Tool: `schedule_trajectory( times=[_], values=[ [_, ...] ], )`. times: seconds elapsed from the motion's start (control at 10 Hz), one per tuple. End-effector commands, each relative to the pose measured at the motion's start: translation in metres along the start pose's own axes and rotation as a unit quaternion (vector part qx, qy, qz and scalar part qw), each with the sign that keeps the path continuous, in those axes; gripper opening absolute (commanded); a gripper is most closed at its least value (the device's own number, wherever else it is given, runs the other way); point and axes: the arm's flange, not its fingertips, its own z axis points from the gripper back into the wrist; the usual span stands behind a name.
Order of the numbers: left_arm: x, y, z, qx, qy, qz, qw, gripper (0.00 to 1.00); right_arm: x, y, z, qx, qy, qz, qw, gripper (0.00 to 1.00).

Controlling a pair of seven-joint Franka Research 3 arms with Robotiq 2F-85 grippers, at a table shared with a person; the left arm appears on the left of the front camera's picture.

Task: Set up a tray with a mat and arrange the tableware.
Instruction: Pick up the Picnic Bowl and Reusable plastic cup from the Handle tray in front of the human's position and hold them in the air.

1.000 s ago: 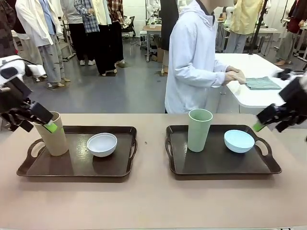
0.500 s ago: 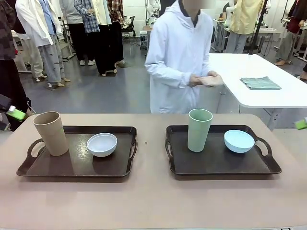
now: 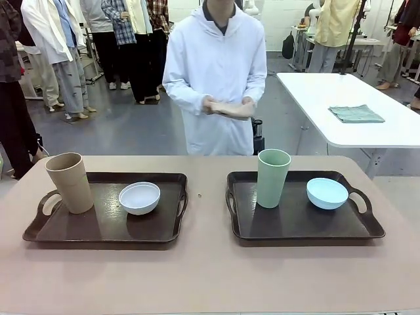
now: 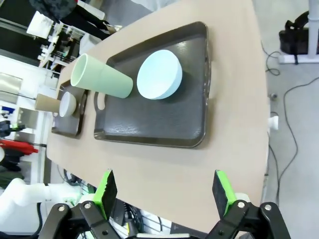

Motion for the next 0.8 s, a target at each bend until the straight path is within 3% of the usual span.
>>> schedule_trajectory(
  times=[0.0,0.1,0.7],
  values=[
    [0.010,0.000,-0.009,-0.012,0.001,-0.009,1.000,1.00,-0.038,0.013,-0.042,0.016,-0.004,0.021,1.000,1.00],
    [0.000,0.000,0.000,0.000,0.000,0.000,1.000,1.00,0.000,0.000,0.000,0.000,0.000,0.000,1.000,1.00],
    [0.000,0.000,0.000,0.000,0.000,0.000,1.000,1.00,0.000,0.000,0.000,0.000,0.000,0.000,1.000,1.00]
  ],
)
